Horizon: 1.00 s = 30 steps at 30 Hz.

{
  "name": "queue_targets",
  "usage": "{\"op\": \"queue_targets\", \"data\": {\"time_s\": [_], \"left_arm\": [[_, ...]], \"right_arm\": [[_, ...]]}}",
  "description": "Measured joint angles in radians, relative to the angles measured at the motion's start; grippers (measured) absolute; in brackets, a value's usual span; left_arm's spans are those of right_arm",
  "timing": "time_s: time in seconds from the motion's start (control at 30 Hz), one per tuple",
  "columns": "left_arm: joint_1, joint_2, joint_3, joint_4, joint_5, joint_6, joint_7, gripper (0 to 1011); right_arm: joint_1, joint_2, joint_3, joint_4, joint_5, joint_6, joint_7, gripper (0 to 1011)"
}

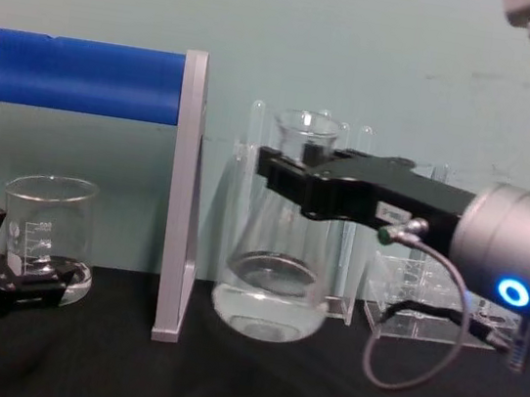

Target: Grasp the erlenmeyer flask with one hand, shake it three times, then place it back.

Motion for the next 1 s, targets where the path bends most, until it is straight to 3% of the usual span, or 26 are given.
{"op": "queue_targets", "data": {"time_s": [0.27,0.5,0.63,1.0], "left_arm": [[0.0,0.0,0.0,0.0,0.0,0.0,0.0,1001],[0.0,0.0,0.0,0.0,0.0,0.0,0.0,1001],[0.0,0.0,0.0,0.0,0.0,0.0,0.0,1001],[0.0,0.0,0.0,0.0,0.0,0.0,0.0,1001]], "right_arm": [[0.023,0.004,-0.027,0.023,0.02,-0.008,0.013,450],[0.008,0.02,-0.007,0.004,0.023,-0.01,-0.047,451],[-0.017,0.031,0.025,-0.021,0.02,-0.008,-0.104,451],[-0.135,0.038,0.161,-0.129,-0.03,0.028,-0.271,450]]}}
